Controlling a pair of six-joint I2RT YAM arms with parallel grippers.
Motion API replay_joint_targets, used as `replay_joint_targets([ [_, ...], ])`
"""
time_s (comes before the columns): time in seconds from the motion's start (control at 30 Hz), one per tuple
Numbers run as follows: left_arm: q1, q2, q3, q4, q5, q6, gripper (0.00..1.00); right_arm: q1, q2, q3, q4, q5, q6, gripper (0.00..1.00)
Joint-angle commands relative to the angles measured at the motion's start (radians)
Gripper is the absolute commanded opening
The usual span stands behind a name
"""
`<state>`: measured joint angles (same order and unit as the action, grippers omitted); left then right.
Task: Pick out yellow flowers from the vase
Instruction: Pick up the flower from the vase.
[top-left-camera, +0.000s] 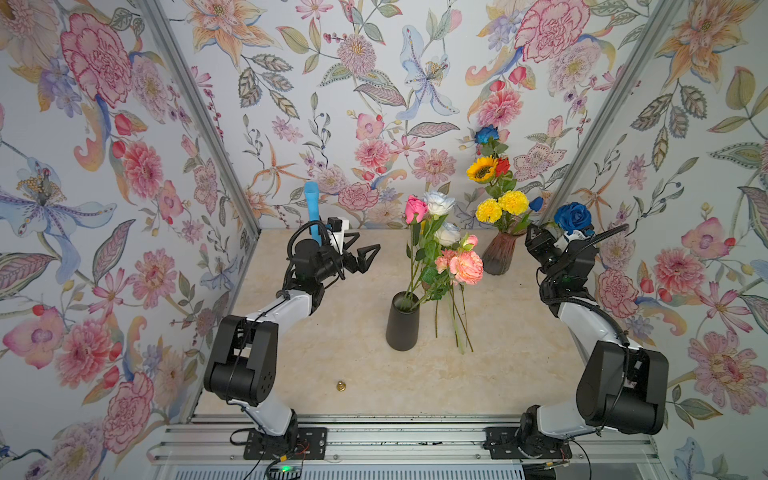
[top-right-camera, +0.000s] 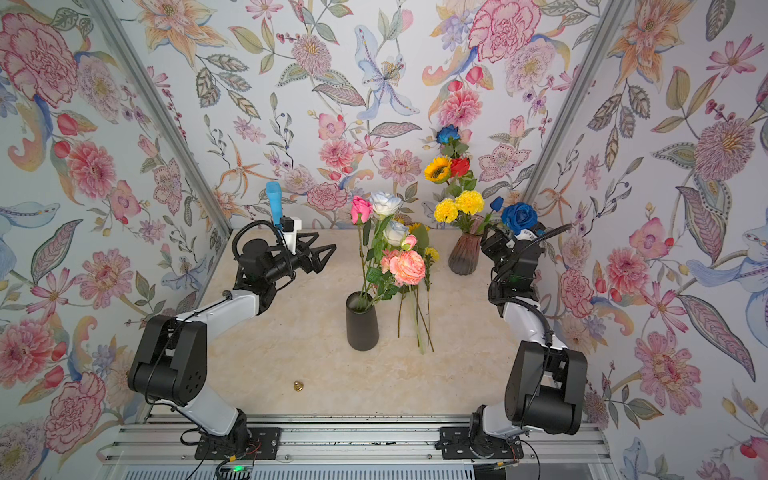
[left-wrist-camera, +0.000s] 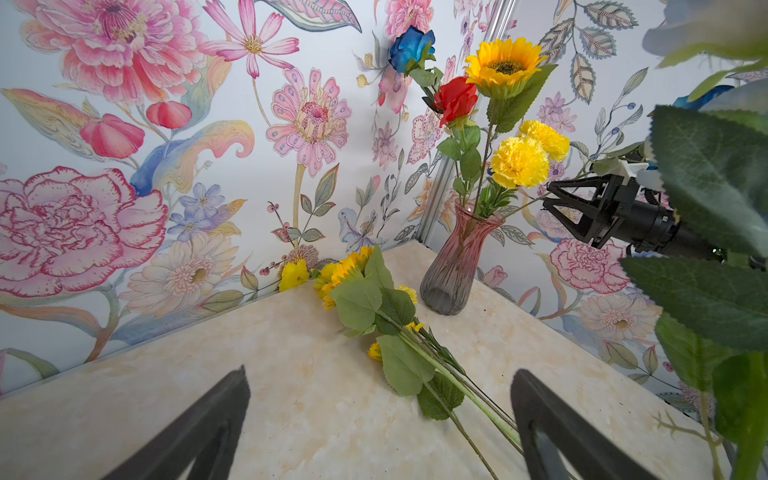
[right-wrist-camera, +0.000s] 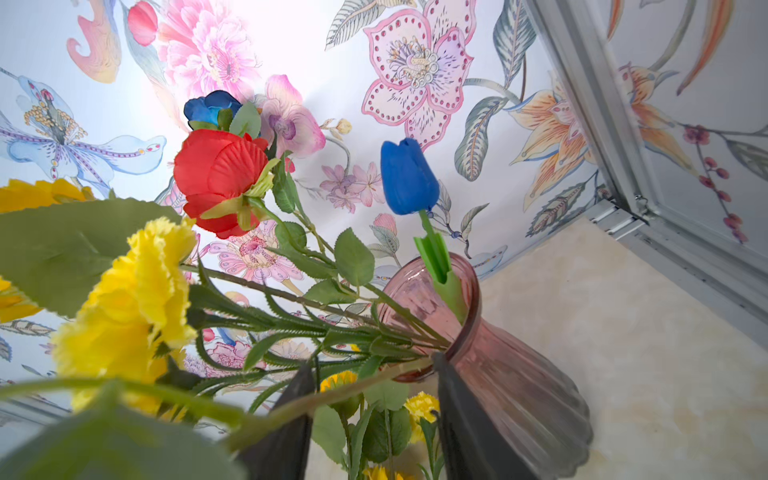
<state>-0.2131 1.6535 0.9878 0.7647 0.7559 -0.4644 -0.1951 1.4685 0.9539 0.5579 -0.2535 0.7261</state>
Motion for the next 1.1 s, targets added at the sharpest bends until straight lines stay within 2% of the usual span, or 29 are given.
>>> replay_joint_targets([
  [0.0,0.01,0.008,-0.015,0.044,0.028,-0.02,1.0,-0.028,-0.037,0.023,0.01,-0.024,0.05,0.49],
  [0.2,0.011,0.011,-0.017,0.056,0.033,-0.034,1.0,-0.033,-0.09,-0.035,-0.011,-0.042,0.038,0.52],
  [0.37,0.009,0.017,-0.015,0.07,0.039,-0.046,1.0,-0.025,-0.08,-0.014,-0.09,-0.105,0.014,0.63],
  [0.47,0.01,0.02,-0.015,0.078,0.04,-0.052,1.0,-0.003,-0.078,-0.021,-0.146,-0.089,-0.008,0.64],
  [0.7,0.009,0.031,-0.018,0.094,0.045,-0.062,1.0,0.042,-0.113,-0.091,-0.19,-0.046,-0.065,0.52],
  [1.07,0.01,0.034,-0.023,0.111,0.049,-0.074,1.0,0.11,-0.155,-0.128,-0.244,-0.04,-0.095,0.49],
])
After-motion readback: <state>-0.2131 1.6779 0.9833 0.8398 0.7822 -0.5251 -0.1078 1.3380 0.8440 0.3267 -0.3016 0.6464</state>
